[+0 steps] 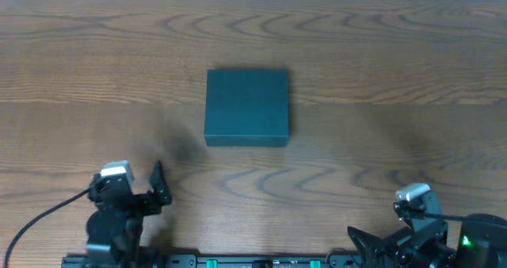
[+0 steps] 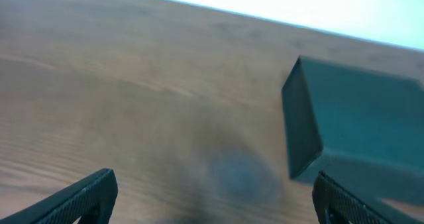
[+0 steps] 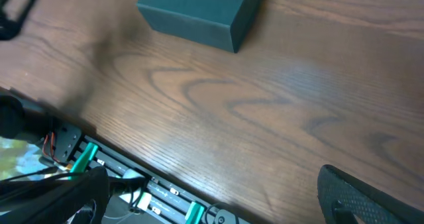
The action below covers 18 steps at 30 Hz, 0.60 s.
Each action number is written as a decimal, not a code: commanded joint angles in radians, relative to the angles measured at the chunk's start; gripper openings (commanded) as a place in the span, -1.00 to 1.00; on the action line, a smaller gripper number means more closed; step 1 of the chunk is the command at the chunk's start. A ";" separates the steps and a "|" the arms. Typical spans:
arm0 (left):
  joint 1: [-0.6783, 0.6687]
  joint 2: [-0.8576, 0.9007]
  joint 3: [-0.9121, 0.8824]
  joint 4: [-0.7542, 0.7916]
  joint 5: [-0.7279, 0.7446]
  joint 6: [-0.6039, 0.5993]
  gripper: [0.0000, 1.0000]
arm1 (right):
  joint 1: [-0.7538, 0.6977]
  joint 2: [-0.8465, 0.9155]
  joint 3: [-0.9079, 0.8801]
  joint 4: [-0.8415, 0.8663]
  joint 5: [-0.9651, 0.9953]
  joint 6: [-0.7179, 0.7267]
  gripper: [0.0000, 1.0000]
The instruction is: Pack container
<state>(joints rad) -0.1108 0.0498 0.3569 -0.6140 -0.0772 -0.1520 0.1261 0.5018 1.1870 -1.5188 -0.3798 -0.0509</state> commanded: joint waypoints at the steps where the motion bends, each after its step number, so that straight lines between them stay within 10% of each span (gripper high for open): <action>1: 0.009 -0.024 -0.073 0.047 0.024 0.025 0.91 | 0.006 -0.002 -0.002 0.000 -0.010 0.013 0.99; 18: 0.008 -0.045 -0.207 0.045 0.074 0.015 0.90 | 0.006 -0.002 -0.002 0.000 -0.010 0.013 0.98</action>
<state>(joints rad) -0.1062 0.0135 0.1593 -0.5720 -0.0200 -0.1486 0.1261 0.5018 1.1870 -1.5185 -0.3824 -0.0509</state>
